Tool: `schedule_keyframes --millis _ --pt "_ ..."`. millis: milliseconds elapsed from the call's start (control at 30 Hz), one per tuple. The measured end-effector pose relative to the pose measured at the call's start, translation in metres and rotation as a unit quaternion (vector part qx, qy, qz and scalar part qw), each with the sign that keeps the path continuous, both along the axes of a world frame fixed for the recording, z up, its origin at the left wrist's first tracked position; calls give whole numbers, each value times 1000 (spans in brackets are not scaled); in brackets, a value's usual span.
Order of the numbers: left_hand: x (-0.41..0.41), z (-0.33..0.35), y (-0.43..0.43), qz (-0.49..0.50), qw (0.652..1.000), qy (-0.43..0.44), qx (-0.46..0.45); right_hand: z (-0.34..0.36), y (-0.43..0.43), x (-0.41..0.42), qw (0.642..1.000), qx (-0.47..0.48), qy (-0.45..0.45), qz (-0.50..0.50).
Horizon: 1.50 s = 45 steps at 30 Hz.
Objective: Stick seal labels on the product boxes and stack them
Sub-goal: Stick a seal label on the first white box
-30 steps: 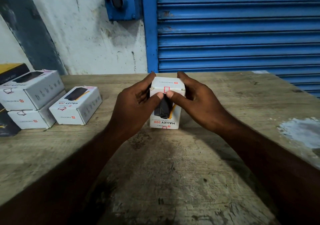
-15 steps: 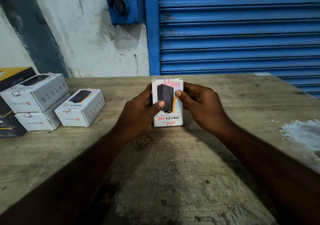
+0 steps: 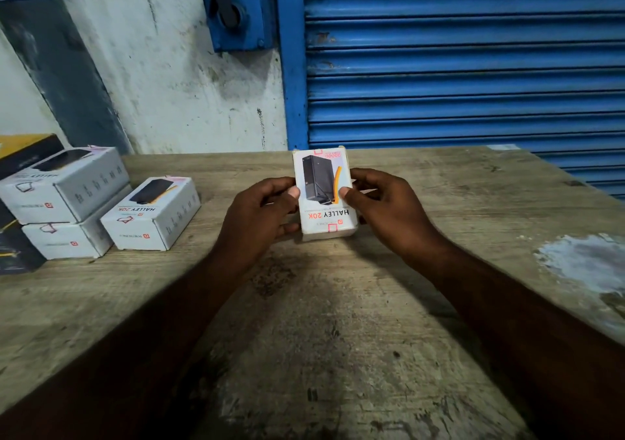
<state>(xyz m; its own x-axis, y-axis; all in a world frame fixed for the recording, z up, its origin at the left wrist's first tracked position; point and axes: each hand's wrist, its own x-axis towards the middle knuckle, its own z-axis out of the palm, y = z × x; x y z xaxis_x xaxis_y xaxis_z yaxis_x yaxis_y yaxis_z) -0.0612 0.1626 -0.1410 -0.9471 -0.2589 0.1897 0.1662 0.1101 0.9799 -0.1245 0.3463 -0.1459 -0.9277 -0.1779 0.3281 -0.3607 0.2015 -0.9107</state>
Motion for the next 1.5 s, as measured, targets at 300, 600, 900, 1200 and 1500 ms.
schedule_keyframes --millis 300,600,900,1200,1500 --pt "3 0 6 -45 999 -8 12 5 3 2 999 20 -18 -23" --pt "4 7 33 -71 996 -29 49 21 23 16 996 25 -10 -82" --pt "-9 13 107 -76 991 -34 105 32 94 16 987 -12 -34 -155" --pt "-37 5 198 -84 987 -70 114 34 183 -5 981 -60 -122 -140" --pt "-69 -7 244 -75 986 -93 114 17 223 -33 971 -58 -151 -179"
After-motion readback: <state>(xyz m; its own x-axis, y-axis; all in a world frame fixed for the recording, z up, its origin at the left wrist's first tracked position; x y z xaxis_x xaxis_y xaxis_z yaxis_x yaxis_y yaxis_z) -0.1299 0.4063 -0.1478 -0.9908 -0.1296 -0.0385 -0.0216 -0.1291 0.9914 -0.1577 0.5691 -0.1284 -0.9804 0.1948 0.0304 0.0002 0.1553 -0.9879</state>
